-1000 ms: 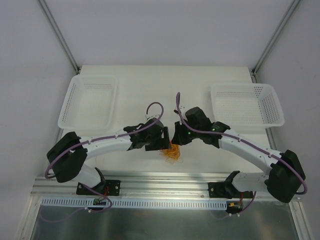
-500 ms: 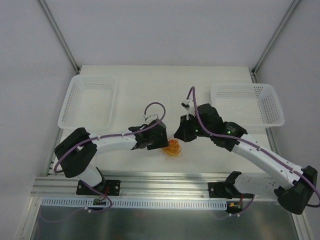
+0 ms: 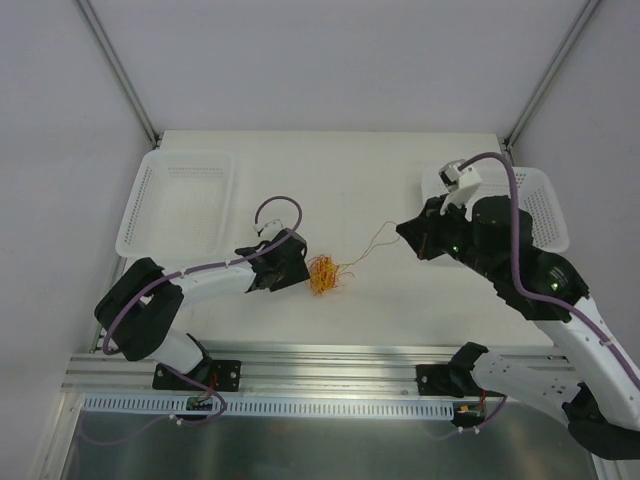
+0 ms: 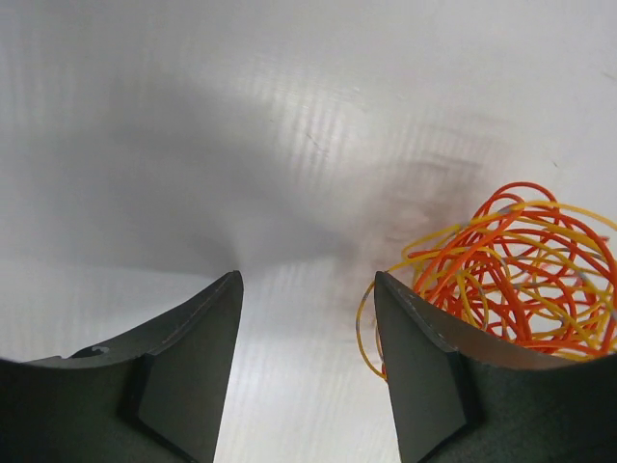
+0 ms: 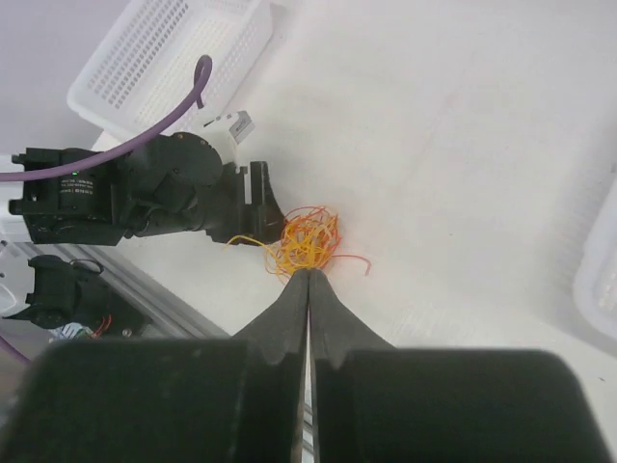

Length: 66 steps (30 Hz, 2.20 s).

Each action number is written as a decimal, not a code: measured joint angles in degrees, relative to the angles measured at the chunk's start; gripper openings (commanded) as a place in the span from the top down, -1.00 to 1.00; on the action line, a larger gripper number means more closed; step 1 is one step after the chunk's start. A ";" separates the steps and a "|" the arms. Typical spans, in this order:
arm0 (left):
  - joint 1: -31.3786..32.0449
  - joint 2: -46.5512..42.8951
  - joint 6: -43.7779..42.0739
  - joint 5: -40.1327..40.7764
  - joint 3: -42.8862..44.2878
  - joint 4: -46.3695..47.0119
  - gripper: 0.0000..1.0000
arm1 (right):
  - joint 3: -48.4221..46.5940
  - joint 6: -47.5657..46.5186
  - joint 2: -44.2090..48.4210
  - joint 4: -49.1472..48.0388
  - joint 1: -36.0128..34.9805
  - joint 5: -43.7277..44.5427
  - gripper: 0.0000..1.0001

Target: Untangle the cables

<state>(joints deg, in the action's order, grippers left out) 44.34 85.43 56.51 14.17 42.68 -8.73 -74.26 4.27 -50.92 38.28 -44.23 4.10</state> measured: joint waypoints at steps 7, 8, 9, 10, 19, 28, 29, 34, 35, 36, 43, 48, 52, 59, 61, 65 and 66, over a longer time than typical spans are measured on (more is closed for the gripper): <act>-4.44 -0.17 -1.05 1.20 -0.39 -1.53 -0.13 | -6.08 -2.25 3.41 3.39 0.66 5.38 0.99; -4.83 -0.17 -1.25 1.22 -0.39 -1.60 -0.13 | -6.34 -2.34 3.74 3.65 0.66 5.73 0.99; -5.20 -0.17 -1.53 1.27 -0.39 -1.64 -0.12 | -6.38 -2.36 3.93 3.76 0.68 5.86 0.99; -5.55 -0.17 -1.66 1.29 -0.39 -1.68 -0.12 | -6.43 -2.38 4.11 4.00 0.70 5.99 0.99; -7.67 -4.92 -7.85 -2.40 -0.37 -2.49 -0.57 | -5.77 -1.99 3.87 4.17 0.76 5.16 0.99; 6.19 -11.21 -29.31 -8.59 -0.79 9.03 -0.82 | 0.17 0.11 -0.59 2.10 0.76 0.07 0.99; 7.69 -11.32 -31.69 -9.88 -1.51 11.80 -0.83 | 0.63 0.31 -1.09 1.81 0.76 -0.50 0.99; 10.91 -10.51 -43.08 -14.38 -6.03 22.32 -0.87 | 2.03 1.99 -1.55 0.92 0.76 -3.61 0.99; 11.19 -9.77 -44.68 -15.17 -6.08 23.30 -0.87 | 2.03 2.45 -1.53 0.72 0.76 -4.20 0.99; 11.28 -8.44 -46.40 -16.04 -5.97 24.83 -0.87 | 2.05 2.84 -1.51 0.42 0.76 -4.72 0.99; 12.44 3.54 -51.78 -20.92 0.55 28.48 -0.84 | 3.10 4.83 -1.42 -0.74 0.76 -7.04 0.99; 14.23 10.25 -52.39 -21.40 4.81 30.84 -0.37 | 4.00 5.60 -0.92 -0.87 1.01 -6.99 0.99; 14.25 13.46 -50.42 -18.99 5.95 31.41 0.43 | 4.22 5.57 -0.63 -0.28 1.40 -5.62 0.99; 14.12 13.40 -46.21 -8.50 5.92 27.43 1.00 | 0.81 3.72 1.11 3.28 1.14 -2.54 0.99; 13.31 12.37 -44.22 -5.79 5.70 25.29 1.00 | -1.44 2.47 2.03 4.24 1.14 0.04 0.99; 8.11 8.44 -38.40 -2.23 3.17 20.57 1.00 | -3.96 0.00 5.44 5.49 1.14 6.34 0.99; 6.73 7.34 -37.13 -1.95 2.34 19.76 1.00 | -4.39 -0.50 6.03 5.88 1.14 7.69 0.99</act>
<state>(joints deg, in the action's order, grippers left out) 51.07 92.77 19.38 12.23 45.01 11.03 -78.65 3.77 -44.88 44.16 -43.09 11.79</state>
